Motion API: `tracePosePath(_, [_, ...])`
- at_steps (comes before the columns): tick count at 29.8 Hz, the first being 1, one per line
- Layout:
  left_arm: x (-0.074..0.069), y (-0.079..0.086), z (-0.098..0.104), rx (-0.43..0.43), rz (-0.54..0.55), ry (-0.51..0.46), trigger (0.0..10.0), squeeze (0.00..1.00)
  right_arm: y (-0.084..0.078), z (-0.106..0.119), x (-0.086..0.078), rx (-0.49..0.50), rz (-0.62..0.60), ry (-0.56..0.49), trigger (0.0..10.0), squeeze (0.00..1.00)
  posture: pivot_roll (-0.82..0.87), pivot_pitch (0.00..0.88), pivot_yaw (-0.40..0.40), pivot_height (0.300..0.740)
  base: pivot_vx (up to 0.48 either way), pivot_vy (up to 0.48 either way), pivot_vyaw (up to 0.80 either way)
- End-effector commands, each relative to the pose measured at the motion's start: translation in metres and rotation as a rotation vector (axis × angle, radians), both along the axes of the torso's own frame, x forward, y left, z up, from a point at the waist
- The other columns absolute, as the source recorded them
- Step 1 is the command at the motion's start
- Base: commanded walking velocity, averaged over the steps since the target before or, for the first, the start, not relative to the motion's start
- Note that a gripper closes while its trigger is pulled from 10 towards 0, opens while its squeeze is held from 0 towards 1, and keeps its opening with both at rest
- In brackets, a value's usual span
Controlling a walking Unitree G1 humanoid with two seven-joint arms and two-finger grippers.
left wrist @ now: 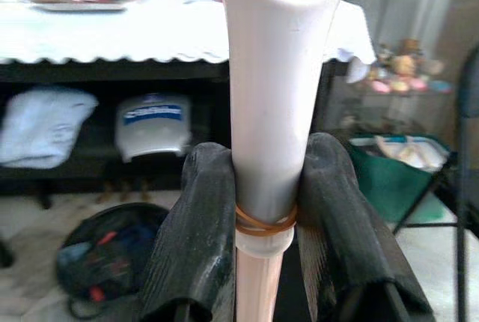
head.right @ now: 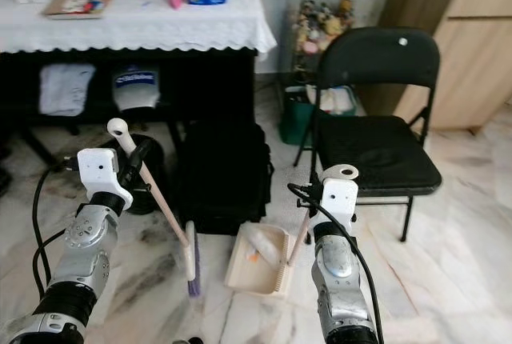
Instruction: Sweep floor
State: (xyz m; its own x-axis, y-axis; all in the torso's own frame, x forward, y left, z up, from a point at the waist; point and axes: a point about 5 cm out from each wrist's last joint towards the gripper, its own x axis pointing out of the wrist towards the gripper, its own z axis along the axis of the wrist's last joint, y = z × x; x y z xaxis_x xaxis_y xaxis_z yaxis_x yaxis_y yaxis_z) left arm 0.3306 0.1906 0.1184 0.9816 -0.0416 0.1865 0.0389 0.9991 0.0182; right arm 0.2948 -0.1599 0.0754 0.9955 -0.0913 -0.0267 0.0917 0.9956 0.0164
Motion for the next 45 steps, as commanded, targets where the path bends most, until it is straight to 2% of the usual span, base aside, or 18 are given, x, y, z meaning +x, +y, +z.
tracePosePath(1, [0.003,-0.002,0.009,0.021,-0.008,-0.044,10.0,0.0,0.004,0.017,0.005,0.017,0.011,-0.091,10.0,0.0,-0.08,0.035,0.013,0.74,0.0,0.0,0.8])
tracePosePath(13, [0.003,-0.005,0.009,0.039,-0.017,-0.043,10.0,0.0,0.006,0.016,0.005,0.019,0.018,-0.088,10.0,0.0,-0.08,0.038,0.013,0.74,0.0,0.0,0.8])
tracePosePath(45, [0.0,-0.002,0.003,0.04,0.005,-0.027,10.0,0.0,-0.001,0.027,0.011,0.008,-0.01,-0.125,10.0,0.0,-0.12,0.058,0.015,0.74,0.0,0.0,0.8])
